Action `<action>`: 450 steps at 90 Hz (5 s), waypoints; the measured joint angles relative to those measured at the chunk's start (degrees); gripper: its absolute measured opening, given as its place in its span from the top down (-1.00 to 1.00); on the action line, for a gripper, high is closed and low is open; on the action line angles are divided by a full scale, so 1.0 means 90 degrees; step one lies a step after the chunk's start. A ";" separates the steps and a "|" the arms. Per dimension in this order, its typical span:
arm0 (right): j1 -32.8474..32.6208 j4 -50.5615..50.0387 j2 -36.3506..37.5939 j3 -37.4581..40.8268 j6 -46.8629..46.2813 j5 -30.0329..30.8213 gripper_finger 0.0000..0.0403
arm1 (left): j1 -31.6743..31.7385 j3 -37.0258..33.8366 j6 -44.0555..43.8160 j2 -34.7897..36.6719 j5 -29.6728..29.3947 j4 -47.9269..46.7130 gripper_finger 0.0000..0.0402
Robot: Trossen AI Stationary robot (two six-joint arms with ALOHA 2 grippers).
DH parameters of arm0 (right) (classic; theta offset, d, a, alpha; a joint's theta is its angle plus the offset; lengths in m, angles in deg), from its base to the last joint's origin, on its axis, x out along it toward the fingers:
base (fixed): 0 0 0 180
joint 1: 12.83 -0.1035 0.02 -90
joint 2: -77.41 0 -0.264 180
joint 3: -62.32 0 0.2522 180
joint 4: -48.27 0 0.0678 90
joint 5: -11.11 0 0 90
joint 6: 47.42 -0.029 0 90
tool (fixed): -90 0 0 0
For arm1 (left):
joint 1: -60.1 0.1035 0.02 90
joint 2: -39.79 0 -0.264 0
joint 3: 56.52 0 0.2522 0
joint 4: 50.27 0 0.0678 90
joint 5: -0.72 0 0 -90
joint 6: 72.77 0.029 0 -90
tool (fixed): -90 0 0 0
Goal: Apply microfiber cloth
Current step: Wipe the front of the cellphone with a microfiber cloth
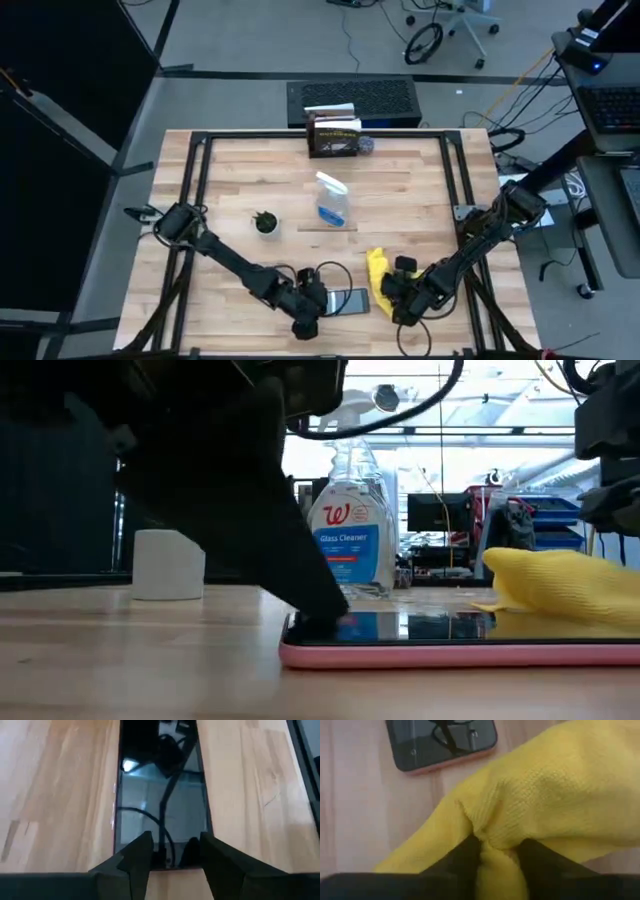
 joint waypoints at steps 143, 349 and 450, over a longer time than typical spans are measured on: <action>0.0726 -0.0466 -0.0878 -0.1696 0.1856 -0.0999 0.95 | -0.0027 -0.0024 0.0018 -0.0200 0.0102 0.0185 0.81; 0.0314 -0.1000 -0.1049 -0.1979 0.1180 -0.0212 0.94 | -0.0044 -0.0039 0.0191 -0.0207 0.0056 0.0275 0.81; 0.1079 0.3351 -0.1361 -0.1952 0.2682 0.1473 0.94 | -0.0632 0.0025 -0.0376 -0.0097 -0.0813 0.0517 0.81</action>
